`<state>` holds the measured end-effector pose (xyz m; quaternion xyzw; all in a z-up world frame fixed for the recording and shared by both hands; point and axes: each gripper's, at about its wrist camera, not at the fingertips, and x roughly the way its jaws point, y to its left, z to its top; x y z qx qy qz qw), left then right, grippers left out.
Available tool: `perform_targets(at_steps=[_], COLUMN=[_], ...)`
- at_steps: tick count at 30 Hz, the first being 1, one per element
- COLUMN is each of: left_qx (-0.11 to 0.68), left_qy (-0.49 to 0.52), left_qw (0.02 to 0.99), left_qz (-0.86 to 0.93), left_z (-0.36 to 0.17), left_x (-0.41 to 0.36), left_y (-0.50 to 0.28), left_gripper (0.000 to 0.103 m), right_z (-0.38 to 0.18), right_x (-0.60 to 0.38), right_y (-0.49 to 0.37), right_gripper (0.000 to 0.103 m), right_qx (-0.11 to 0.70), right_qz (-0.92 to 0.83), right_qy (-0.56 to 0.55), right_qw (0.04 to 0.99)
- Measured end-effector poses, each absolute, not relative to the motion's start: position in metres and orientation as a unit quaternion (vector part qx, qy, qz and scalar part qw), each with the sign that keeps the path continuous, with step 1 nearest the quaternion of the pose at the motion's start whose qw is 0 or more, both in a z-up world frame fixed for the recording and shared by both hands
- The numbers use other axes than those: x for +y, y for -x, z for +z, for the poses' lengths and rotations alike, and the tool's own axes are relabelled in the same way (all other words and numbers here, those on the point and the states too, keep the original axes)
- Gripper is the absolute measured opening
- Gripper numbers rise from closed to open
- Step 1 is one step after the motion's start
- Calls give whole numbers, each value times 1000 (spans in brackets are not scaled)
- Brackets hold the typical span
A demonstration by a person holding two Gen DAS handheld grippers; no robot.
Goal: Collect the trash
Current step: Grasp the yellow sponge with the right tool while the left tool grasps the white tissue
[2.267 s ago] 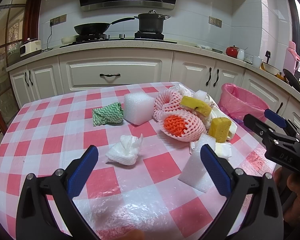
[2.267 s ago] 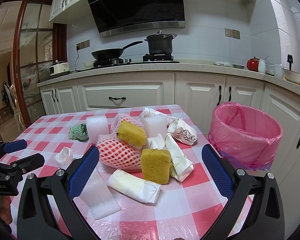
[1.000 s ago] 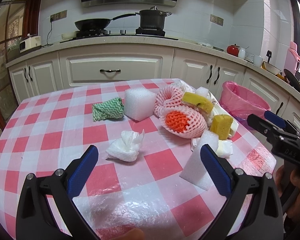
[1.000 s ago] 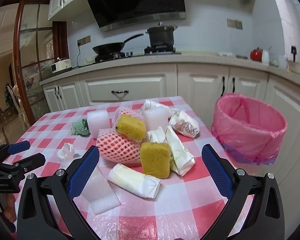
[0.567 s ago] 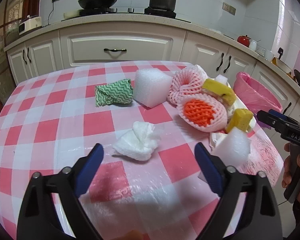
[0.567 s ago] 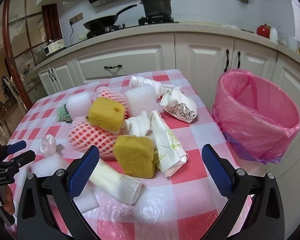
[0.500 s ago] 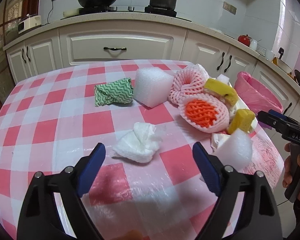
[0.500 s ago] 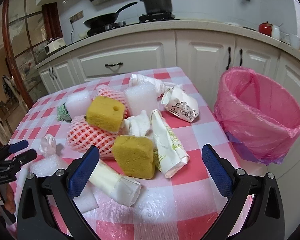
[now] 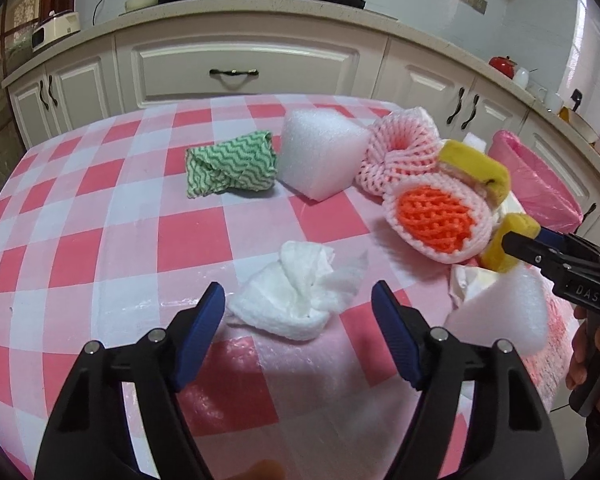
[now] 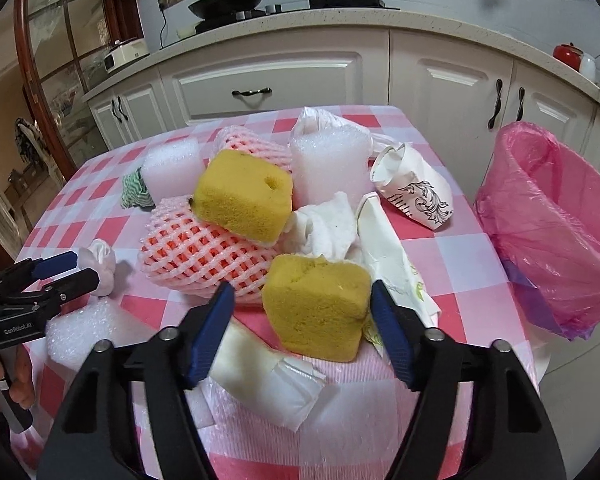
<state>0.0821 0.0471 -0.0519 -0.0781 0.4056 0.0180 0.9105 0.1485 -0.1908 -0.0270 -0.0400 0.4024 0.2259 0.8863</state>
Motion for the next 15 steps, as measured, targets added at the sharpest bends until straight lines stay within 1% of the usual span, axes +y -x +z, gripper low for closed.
perform_targets(at_steps=[1, 2, 3, 4, 5, 6, 7, 10, 15], left_qx=[409, 412, 416, 418, 420, 420, 420, 417, 403], left_qy=[78, 76, 74, 74, 74, 74, 75, 75, 74], left_qw=[909, 908, 906, 905, 904, 904, 904, 906, 912], left_qz=[19, 21, 22, 21, 21, 19, 17, 16, 21], left_z=[-54, -55, -57, -57, -58, -57, -56, -53, -35], left_x=[48, 48, 49, 49, 50, 50, 51, 50, 47], left_y=[-84, -86, -89, -90, -92, -92, -92, -90, -80], left_gripper=[70, 68, 59, 48, 44, 36, 32, 23, 22], right_z=[-28, -30, -31, -32, -32, -31, -30, -26, -11], right_x=[-190, -188, -188, -188, -189, -189, -189, -191, -205], right_y=[-150, -152, -153, -153, -153, -153, -151, -146, -137], right_gripper=[55, 52, 49, 49, 48, 48, 48, 48, 48], right_qx=[405, 408, 410, 410, 410, 410, 408, 403, 389], right_qz=[225, 226, 227, 227, 227, 228, 230, 233, 239], right_qy=[41, 44, 45, 44, 42, 41, 40, 40, 27], right_qw=[885, 883, 882, 882, 882, 882, 882, 884, 890])
